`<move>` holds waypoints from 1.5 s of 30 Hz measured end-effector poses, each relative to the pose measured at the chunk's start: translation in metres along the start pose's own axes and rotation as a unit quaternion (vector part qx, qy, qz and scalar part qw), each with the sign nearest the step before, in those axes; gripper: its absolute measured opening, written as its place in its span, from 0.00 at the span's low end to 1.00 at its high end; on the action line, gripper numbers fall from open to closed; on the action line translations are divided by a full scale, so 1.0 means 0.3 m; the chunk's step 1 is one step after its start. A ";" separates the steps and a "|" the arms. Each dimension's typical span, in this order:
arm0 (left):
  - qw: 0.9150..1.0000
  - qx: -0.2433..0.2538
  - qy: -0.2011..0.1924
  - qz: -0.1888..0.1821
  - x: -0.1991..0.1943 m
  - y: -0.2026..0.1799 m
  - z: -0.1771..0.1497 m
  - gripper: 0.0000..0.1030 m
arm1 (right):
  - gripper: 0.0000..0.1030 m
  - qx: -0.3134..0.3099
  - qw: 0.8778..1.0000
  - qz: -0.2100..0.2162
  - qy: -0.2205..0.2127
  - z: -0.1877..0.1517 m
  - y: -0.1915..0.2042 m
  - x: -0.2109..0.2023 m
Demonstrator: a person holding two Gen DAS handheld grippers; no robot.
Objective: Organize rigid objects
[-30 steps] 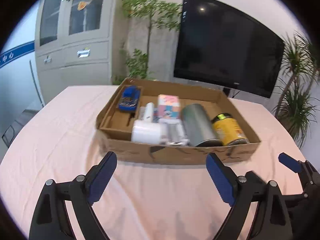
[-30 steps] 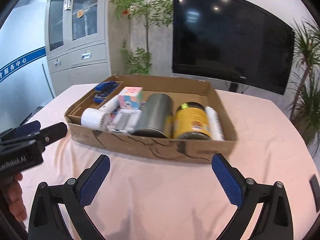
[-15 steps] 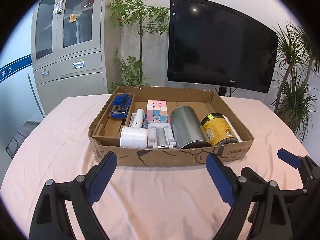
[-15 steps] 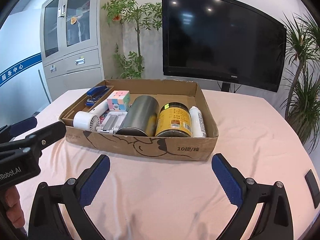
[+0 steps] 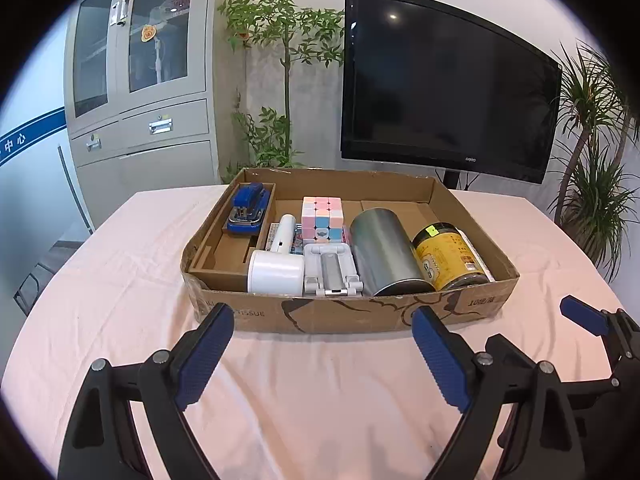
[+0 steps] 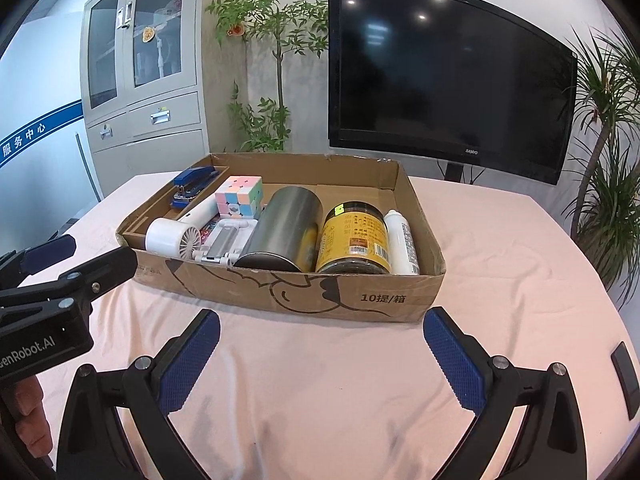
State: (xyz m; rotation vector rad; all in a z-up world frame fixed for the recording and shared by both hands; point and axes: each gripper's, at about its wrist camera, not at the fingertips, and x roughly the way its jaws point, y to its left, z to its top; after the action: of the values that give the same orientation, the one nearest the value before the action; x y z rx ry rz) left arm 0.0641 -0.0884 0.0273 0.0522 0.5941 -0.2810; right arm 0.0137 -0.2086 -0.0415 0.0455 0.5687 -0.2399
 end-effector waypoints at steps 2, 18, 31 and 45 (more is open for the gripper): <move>1.000 0.000 0.002 -0.001 0.002 0.000 -0.003 0.88 | 0.99 0.000 1.000 -0.001 0.001 -0.001 0.005 0.003; 1.000 -0.003 0.007 -0.001 0.001 -0.005 -0.010 0.88 | 0.99 0.006 1.000 -0.007 0.006 -0.019 0.040 0.008; 1.000 -0.003 0.009 0.001 0.007 0.003 -0.013 0.88 | 0.99 0.008 1.000 -0.008 0.008 -0.029 0.058 0.007; 1.000 -0.005 0.011 0.008 0.016 0.016 -0.014 0.88 | 0.99 0.008 1.000 -0.011 0.014 -0.037 0.067 0.012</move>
State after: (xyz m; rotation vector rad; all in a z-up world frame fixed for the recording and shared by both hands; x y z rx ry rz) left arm 0.0669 -0.0845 0.0208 0.0512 0.6174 -0.2630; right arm 0.0155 -0.1887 -0.0534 0.0579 0.5952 -0.2647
